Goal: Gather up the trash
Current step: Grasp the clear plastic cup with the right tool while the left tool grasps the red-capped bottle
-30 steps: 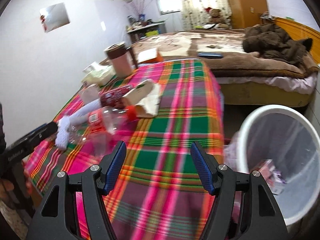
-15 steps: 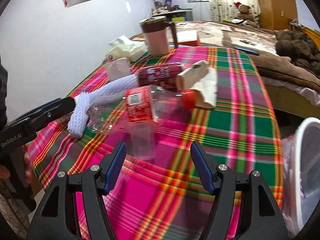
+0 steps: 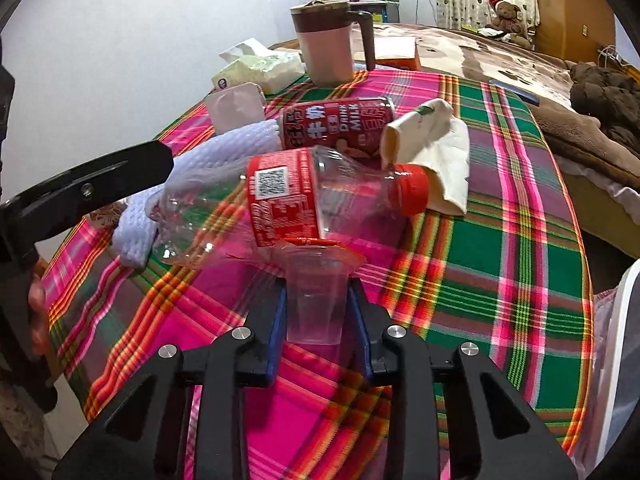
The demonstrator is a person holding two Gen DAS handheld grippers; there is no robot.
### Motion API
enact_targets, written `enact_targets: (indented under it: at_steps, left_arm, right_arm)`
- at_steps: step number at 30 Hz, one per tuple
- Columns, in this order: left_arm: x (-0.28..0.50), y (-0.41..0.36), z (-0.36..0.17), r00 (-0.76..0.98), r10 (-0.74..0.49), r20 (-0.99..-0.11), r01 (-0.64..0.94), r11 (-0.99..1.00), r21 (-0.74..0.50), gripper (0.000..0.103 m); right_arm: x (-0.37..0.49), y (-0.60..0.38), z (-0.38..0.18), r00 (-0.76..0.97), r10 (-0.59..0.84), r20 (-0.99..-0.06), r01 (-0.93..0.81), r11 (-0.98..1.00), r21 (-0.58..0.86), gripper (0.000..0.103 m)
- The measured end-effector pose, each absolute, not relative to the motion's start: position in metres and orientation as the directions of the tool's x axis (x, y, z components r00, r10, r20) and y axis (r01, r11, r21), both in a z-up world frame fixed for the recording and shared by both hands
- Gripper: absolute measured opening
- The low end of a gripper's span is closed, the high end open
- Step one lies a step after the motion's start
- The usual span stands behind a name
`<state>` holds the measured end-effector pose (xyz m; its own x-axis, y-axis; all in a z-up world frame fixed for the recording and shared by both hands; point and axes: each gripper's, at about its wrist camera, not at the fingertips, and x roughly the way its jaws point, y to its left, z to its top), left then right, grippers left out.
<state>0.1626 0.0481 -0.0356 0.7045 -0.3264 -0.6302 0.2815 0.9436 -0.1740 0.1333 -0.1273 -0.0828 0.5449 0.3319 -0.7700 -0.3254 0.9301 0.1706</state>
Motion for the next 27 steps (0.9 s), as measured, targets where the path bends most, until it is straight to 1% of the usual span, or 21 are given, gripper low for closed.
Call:
enact_targets:
  at_steps: [4,7,9,13,15,23,27]
  left_arm:
    - [0.17,0.038,-0.038,0.678,-0.357,-0.643,0.322,0.93,-0.176,0.078]
    - [0.176,0.027,-0.041,0.657,-0.371,-0.656,0.364,0.918,-0.154,0.082]
    - [0.181,0.018,-0.043,0.626,-0.391,-0.675,0.391,0.906,-0.161,0.082]
    - [0.189,0.0,-0.051,0.568,-0.402,-0.718,0.451,0.882,-0.137,0.082]
    - [0.19,-0.006,-0.055,0.533,-0.414,-0.738,0.468,0.871,-0.151,0.082]
    - [0.184,-0.022,-0.065,0.487,-0.395,-0.779,0.485,0.864,-0.135,0.082]
    - [0.194,-0.032,-0.068,0.459,-0.393,-0.797,0.473,0.867,-0.155,0.082]
  right_arm:
    - [0.134,-0.139,-0.082,0.561,0.303,-0.771,-0.292,0.943,0.159,0.03]
    - [0.135,-0.151,-0.081,0.571,0.28,-0.772,-0.258,0.954,0.155,0.03]
    - [0.134,-0.161,-0.08,0.578,0.269,-0.77,-0.232,0.959,0.161,0.03]
    - [0.131,-0.177,-0.08,0.589,0.254,-0.767,-0.196,0.966,0.169,0.03]
    - [0.129,-0.183,-0.08,0.592,0.248,-0.767,-0.185,0.968,0.17,0.03]
    - [0.127,-0.202,-0.077,0.61,0.241,-0.755,-0.151,0.971,0.187,0.03]
    - [0.128,-0.207,-0.077,0.615,0.233,-0.753,-0.142,0.972,0.186,0.03]
